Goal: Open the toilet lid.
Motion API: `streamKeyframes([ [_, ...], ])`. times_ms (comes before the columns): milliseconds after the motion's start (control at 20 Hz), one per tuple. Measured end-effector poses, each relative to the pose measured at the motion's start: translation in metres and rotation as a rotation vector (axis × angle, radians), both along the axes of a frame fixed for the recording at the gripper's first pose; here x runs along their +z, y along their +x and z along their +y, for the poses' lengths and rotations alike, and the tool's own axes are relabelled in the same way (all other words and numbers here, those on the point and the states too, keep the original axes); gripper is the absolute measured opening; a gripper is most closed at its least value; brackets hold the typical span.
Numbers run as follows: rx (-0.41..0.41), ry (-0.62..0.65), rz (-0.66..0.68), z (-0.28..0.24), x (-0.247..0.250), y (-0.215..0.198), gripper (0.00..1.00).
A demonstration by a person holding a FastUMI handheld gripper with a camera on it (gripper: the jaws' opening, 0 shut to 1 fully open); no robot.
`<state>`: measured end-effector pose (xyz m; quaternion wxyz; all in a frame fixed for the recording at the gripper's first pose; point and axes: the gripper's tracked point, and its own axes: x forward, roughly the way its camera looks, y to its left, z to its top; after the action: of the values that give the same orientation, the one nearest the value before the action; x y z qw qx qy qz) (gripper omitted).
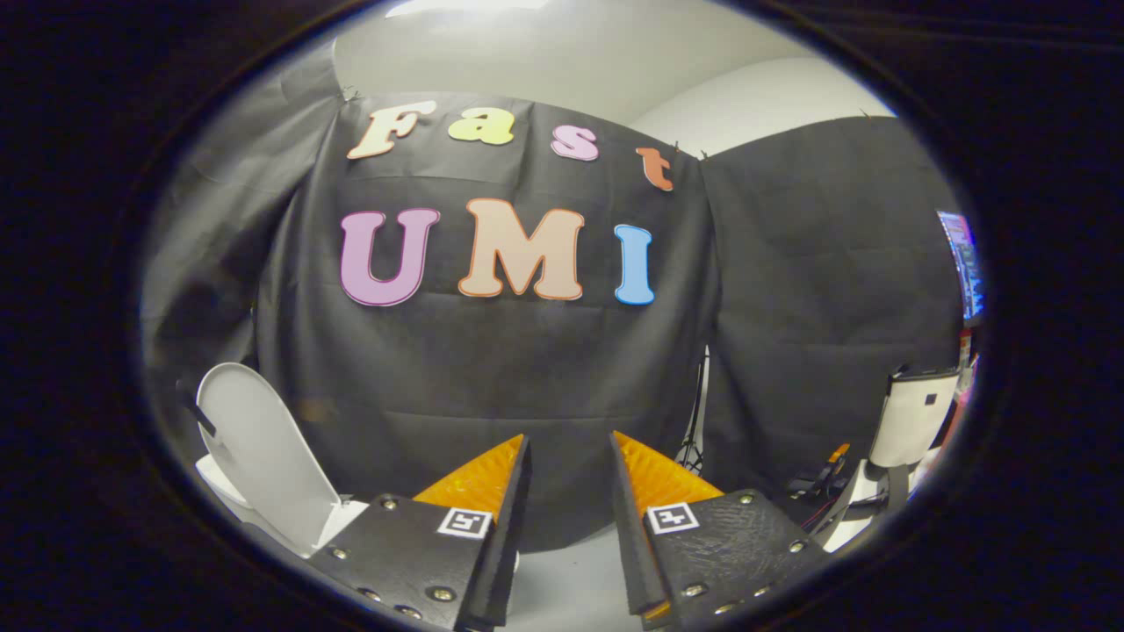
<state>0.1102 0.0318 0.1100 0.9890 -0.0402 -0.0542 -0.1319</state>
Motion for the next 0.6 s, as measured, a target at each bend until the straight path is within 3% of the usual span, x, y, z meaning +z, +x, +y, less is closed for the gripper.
streamKeyframes([
  [600,0.022,0.029,0.007,0.0019,-0.0090,0.0091,0.50],
])
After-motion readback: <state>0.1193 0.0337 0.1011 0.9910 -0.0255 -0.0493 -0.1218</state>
